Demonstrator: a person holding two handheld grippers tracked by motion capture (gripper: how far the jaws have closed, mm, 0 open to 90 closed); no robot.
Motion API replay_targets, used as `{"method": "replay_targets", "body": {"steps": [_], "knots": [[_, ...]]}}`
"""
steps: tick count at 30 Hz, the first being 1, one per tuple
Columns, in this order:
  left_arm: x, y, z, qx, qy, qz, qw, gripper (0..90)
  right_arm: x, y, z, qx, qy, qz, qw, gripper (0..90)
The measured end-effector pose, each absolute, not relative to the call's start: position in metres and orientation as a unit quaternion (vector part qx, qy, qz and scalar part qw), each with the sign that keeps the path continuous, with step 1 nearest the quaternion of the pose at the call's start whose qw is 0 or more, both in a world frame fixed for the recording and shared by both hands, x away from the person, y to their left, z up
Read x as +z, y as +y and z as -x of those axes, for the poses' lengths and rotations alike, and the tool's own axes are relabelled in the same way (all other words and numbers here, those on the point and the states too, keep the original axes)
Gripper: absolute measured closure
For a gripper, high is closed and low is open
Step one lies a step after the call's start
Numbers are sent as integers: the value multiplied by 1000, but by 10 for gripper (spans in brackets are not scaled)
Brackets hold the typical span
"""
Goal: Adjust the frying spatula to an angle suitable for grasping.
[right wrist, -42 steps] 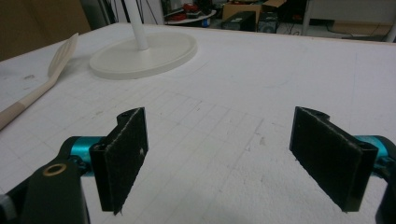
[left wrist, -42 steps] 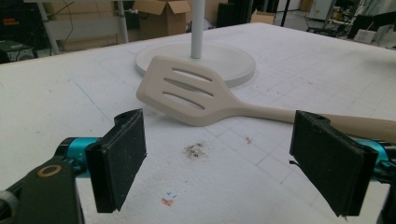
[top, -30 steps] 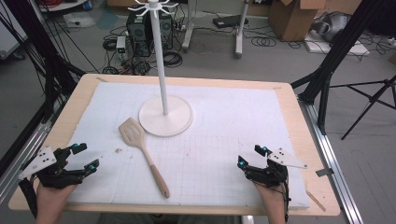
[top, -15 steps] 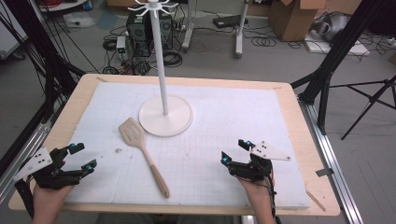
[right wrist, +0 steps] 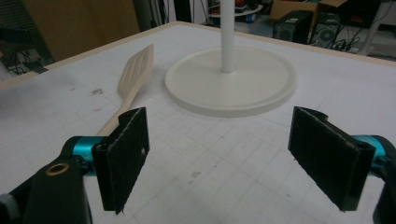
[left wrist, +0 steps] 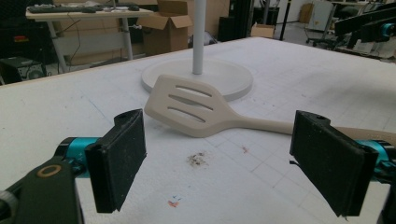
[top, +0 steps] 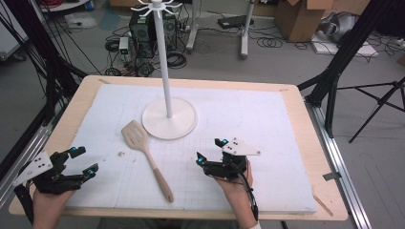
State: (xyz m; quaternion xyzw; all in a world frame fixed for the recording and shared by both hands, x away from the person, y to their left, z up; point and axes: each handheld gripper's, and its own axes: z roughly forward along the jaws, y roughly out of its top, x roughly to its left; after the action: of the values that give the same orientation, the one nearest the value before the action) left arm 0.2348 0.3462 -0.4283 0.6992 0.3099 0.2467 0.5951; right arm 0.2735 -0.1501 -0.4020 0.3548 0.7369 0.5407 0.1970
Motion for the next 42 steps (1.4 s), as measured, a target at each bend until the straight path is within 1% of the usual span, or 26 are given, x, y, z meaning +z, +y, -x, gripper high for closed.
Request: {"method": "replay_targets", "body": {"steps": [7,9,17,21,23,27,28,29,33,34,39,42], "knots": [[-429,343,-236,243,308,-702,594,188,-406,-113,-276,528,760,-334,179,197],[-429,343,-235,243,308,-703,594,188,-406,-104,-277,521,769,-326,176,218],[-430,342,-236,241,307,-703,594,188,-412,-63,-280,496,805,-289,149,224],[-430,342,-236,240,307,-704,594,188,-417,-45,-282,482,819,-281,131,240],[-430,341,-236,239,307,-704,594,188,-420,-35,-283,474,825,-278,130,251],[-431,340,-236,237,307,-705,593,188,-425,-18,-284,455,838,-273,128,302],[-431,340,-236,237,307,-705,593,188,-425,-18,-284,455,838,-273,128,302],[-431,340,-236,237,306,-706,593,188,-427,-9,-286,440,846,-274,125,341],[-431,339,-236,237,306,-707,592,188,-430,0,-289,420,855,-279,121,374],[-432,339,-236,236,307,-707,592,188,-432,5,-292,407,861,-279,124,402],[-432,339,-237,235,307,-709,590,188,-436,17,-297,376,873,-286,122,440],[-433,338,-237,235,307,-708,591,188,-439,23,-299,354,882,-286,121,485]]}}
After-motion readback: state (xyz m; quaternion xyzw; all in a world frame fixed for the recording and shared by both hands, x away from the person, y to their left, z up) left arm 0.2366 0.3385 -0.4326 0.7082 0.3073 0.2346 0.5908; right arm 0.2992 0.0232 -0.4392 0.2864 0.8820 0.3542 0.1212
